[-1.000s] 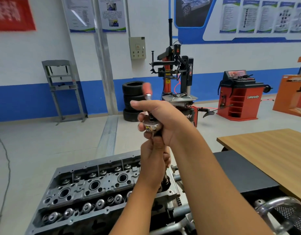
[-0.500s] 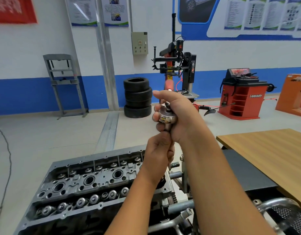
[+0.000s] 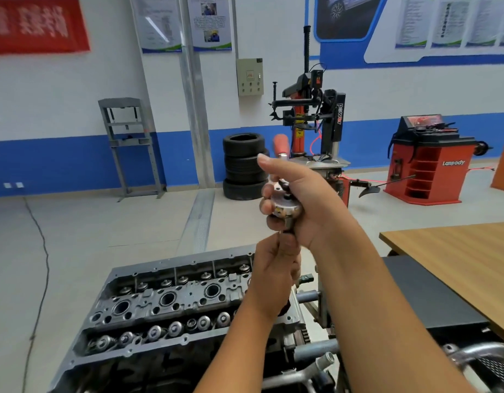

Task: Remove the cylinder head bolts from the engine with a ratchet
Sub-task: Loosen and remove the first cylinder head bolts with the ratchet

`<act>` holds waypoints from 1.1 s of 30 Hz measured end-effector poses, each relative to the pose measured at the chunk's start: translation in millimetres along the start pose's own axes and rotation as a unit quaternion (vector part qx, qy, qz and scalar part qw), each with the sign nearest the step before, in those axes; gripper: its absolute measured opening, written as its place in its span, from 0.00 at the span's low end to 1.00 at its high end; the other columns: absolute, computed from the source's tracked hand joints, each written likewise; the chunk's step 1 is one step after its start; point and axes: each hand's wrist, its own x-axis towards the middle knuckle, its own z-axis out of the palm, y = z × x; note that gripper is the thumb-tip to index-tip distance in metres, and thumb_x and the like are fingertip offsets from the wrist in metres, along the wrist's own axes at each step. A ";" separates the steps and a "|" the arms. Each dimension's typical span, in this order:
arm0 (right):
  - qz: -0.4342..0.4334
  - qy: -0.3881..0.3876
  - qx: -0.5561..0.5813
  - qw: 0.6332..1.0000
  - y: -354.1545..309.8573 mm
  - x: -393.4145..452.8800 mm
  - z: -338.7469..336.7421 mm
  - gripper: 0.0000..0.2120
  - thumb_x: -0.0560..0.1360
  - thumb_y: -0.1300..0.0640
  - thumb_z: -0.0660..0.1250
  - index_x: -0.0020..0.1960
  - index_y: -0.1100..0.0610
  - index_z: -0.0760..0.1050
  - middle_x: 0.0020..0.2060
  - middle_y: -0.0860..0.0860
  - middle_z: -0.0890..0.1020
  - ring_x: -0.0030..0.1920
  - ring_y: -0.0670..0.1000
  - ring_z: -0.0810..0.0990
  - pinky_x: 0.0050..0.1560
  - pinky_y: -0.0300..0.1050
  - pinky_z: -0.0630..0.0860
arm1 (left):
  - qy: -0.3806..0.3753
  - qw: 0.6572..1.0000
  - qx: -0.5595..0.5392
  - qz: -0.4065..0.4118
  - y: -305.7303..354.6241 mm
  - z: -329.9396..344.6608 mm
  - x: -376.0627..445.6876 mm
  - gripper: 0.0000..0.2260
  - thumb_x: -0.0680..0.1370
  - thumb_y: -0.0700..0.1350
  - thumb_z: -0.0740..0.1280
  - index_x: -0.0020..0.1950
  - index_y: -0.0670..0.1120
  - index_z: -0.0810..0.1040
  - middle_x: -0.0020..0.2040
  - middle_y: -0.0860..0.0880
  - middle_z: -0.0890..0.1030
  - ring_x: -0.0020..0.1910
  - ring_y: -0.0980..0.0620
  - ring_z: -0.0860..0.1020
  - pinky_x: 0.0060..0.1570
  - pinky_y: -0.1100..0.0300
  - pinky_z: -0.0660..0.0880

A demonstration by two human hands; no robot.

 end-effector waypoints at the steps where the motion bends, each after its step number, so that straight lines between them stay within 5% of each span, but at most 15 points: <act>1: -0.043 0.048 0.018 0.998 7.7 -3.6 5.7 0.14 0.75 0.50 0.77 0.49 0.56 0.74 0.28 0.50 0.79 0.25 0.51 0.80 0.22 0.39 0.69 | 0.012 1.000 -0.006 0.010 -2.9 0.2 -1.9 0.22 0.83 0.54 0.59 0.34 0.43 0.66 0.27 0.50 0.62 0.25 0.53 0.59 0.28 0.62 0.57; 4: -0.179 0.232 0.084 0.952 26.1 -5.3 14.4 0.23 0.73 0.50 0.78 0.58 0.63 0.75 0.29 0.51 0.82 0.31 0.58 0.86 0.23 0.42 0.72 | 0.020 1.000 0.006 0.015 -8.1 1.1 -0.6 0.21 0.87 0.40 0.56 0.33 0.44 0.71 0.28 0.45 0.67 0.27 0.48 0.63 0.32 0.58 0.60; 6: -0.183 0.287 0.088 0.936 23.6 -1.9 12.2 0.24 0.73 0.51 0.78 0.60 0.63 0.73 0.29 0.51 0.82 0.34 0.60 0.87 0.24 0.43 0.73 | 0.017 1.000 0.015 0.013 -7.0 3.0 2.1 0.21 0.85 0.41 0.57 0.32 0.50 0.72 0.29 0.48 0.68 0.28 0.52 0.63 0.31 0.59 0.60; 11: 0.021 0.001 0.018 1.000 -4.1 0.8 -9.5 0.10 0.76 0.54 0.73 0.44 0.54 0.72 0.29 0.50 0.77 0.26 0.50 0.77 0.24 0.38 0.68 | -0.017 1.000 -0.007 -0.006 -5.3 2.1 1.1 0.21 0.77 0.69 0.66 0.32 0.56 0.70 0.29 0.54 0.62 0.26 0.56 0.58 0.28 0.63 0.57; 13: 0.022 -0.026 0.015 0.999 -2.5 0.1 -6.9 0.12 0.76 0.52 0.74 0.43 0.54 0.72 0.29 0.50 0.77 0.26 0.50 0.76 0.24 0.38 0.67 | -0.034 0.999 -0.021 -0.005 -5.6 -3.0 -0.4 0.22 0.75 0.70 0.67 0.32 0.55 0.71 0.28 0.54 0.63 0.26 0.57 0.59 0.28 0.63 0.58; 18: -0.160 0.175 0.066 0.969 27.5 -5.8 13.5 0.20 0.75 0.52 0.77 0.58 0.62 0.75 0.30 0.51 0.82 0.29 0.55 0.84 0.23 0.42 0.71 | 0.017 1.000 0.007 0.009 -8.5 -3.6 -3.8 0.22 0.87 0.43 0.55 0.32 0.44 0.70 0.29 0.39 0.61 0.26 0.45 0.58 0.29 0.56 0.56; 20: -0.191 0.237 0.077 0.949 30.2 -3.8 14.0 0.22 0.74 0.56 0.77 0.60 0.66 0.74 0.31 0.53 0.82 0.31 0.57 0.85 0.23 0.42 0.71 | 0.029 0.999 0.008 0.009 -8.4 -0.8 -3.4 0.22 0.86 0.42 0.56 0.31 0.48 0.71 0.28 0.42 0.62 0.27 0.45 0.58 0.29 0.57 0.57; 22: -0.138 0.177 0.034 0.974 20.9 -3.5 10.1 0.14 0.75 0.58 0.76 0.53 0.63 0.75 0.28 0.51 0.80 0.28 0.54 0.83 0.22 0.41 0.69 | 0.014 1.000 -0.011 0.012 -7.9 -0.3 -3.6 0.20 0.84 0.52 0.60 0.32 0.49 0.69 0.27 0.49 0.63 0.26 0.53 0.58 0.28 0.61 0.57; 24: -0.028 0.016 -0.001 0.999 6.1 -2.9 4.1 0.11 0.73 0.56 0.76 0.47 0.56 0.74 0.28 0.50 0.78 0.26 0.51 0.79 0.23 0.39 0.67 | -0.007 1.000 -0.024 0.002 -6.8 -2.7 -4.0 0.26 0.78 0.66 0.66 0.35 0.46 0.67 0.28 0.52 0.64 0.26 0.55 0.59 0.28 0.62 0.58; 27: 0.027 -0.079 -0.024 0.996 0.4 -1.5 3.6 0.13 0.71 0.53 0.75 0.46 0.54 0.72 0.31 0.50 0.76 0.26 0.50 0.76 0.24 0.38 0.66 | -0.017 0.999 -0.027 -0.009 -8.0 -8.0 -5.7 0.28 0.73 0.71 0.69 0.34 0.48 0.67 0.28 0.53 0.64 0.26 0.56 0.59 0.28 0.61 0.57; 30: -0.050 0.027 0.010 0.998 15.1 -5.1 15.9 0.12 0.76 0.52 0.75 0.50 0.57 0.74 0.29 0.50 0.80 0.26 0.52 0.80 0.23 0.40 0.69 | 0.006 1.000 -0.016 0.012 -7.4 -8.8 -7.4 0.21 0.84 0.57 0.61 0.33 0.52 0.69 0.28 0.52 0.61 0.26 0.55 0.57 0.29 0.61 0.57; 33: -0.190 0.199 0.093 0.957 32.6 -6.4 18.0 0.20 0.75 0.53 0.77 0.58 0.65 0.74 0.30 0.52 0.82 0.31 0.59 0.85 0.23 0.43 0.72 | 0.031 0.999 0.015 0.009 -8.5 -2.6 -4.3 0.21 0.85 0.42 0.57 0.32 0.51 0.69 0.29 0.48 0.64 0.29 0.50 0.60 0.31 0.57 0.59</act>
